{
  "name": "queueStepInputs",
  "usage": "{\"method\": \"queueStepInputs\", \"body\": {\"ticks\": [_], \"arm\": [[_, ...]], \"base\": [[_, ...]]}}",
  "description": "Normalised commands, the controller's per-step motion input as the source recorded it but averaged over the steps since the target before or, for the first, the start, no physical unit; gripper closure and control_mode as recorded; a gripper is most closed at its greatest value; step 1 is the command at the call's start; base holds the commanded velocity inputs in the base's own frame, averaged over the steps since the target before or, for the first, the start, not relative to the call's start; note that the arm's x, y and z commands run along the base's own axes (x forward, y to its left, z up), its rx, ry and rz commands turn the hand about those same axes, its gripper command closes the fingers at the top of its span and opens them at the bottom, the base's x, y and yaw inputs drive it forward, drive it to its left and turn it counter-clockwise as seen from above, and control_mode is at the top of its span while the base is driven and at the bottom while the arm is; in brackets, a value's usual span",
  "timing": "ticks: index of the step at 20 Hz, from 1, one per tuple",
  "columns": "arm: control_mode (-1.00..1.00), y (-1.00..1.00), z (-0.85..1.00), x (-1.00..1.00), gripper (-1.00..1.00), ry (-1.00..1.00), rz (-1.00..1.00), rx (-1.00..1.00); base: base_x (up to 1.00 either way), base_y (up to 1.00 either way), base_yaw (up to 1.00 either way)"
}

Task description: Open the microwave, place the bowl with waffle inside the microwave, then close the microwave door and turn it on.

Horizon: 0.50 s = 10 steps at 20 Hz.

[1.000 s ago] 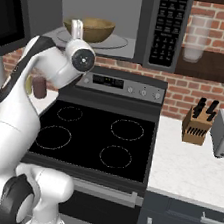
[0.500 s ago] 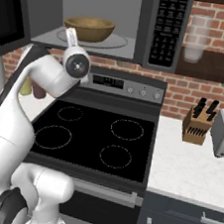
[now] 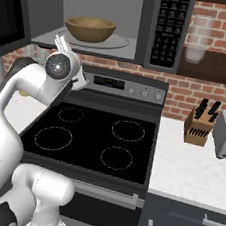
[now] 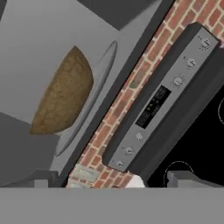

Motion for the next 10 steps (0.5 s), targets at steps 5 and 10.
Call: {"method": "queueStepInputs", "body": {"ticks": [5, 10], "arm": [[-1.0, 0.0, -0.43, 0.0, -1.0, 0.0, -0.17, -0.24], [-1.0, 0.0, -0.5, -0.32, -1.0, 0.0, -0.05, -0.23]], "base": [[0.0, 0.0, 0.0], [0.0, 0.0, 0.0]]}}
